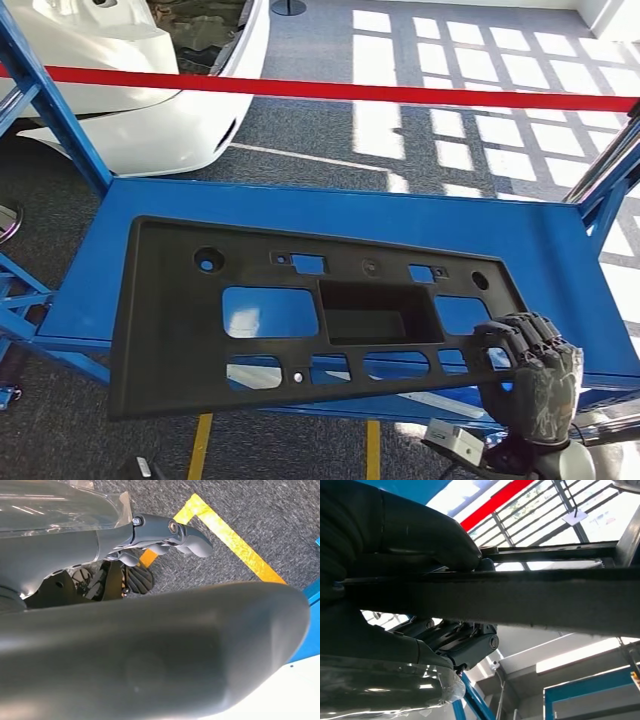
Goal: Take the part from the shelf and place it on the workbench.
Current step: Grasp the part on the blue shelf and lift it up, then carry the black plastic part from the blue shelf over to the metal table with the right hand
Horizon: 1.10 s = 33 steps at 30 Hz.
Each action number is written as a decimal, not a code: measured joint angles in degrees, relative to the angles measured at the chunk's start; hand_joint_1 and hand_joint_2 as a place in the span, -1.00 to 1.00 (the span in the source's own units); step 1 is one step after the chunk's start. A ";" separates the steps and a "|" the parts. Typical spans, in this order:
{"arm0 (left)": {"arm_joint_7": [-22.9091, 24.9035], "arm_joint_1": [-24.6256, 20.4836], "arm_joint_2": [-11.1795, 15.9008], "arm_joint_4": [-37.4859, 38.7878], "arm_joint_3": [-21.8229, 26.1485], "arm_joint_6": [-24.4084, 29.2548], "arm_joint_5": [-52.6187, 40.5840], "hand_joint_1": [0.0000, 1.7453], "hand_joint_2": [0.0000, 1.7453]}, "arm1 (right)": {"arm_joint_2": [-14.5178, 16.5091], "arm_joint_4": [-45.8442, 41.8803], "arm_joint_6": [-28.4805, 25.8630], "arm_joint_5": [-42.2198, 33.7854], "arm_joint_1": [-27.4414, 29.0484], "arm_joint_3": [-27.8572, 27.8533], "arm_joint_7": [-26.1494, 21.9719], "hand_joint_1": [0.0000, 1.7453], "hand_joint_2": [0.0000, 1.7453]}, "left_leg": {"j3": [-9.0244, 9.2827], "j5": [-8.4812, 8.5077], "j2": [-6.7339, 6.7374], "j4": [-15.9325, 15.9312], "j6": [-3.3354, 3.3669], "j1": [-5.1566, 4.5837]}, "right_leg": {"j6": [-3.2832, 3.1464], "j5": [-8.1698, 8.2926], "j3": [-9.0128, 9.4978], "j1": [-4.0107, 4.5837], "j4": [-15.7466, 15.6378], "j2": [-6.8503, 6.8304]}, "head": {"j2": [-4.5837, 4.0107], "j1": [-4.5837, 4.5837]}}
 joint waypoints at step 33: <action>3.20 -0.04 -0.09 0.00 2.13 7.24 0.00 -1.00 1.00 | 8.57 -7.60 -0.01 -2.35 11.61 -0.86 -7.43 1.00 1.00 | -0.01 0.21 0.02 0.01 0.71 -0.65 | 0.79 0.35 0.02 -0.64 -0.16 0.01 | 0.00 -0.02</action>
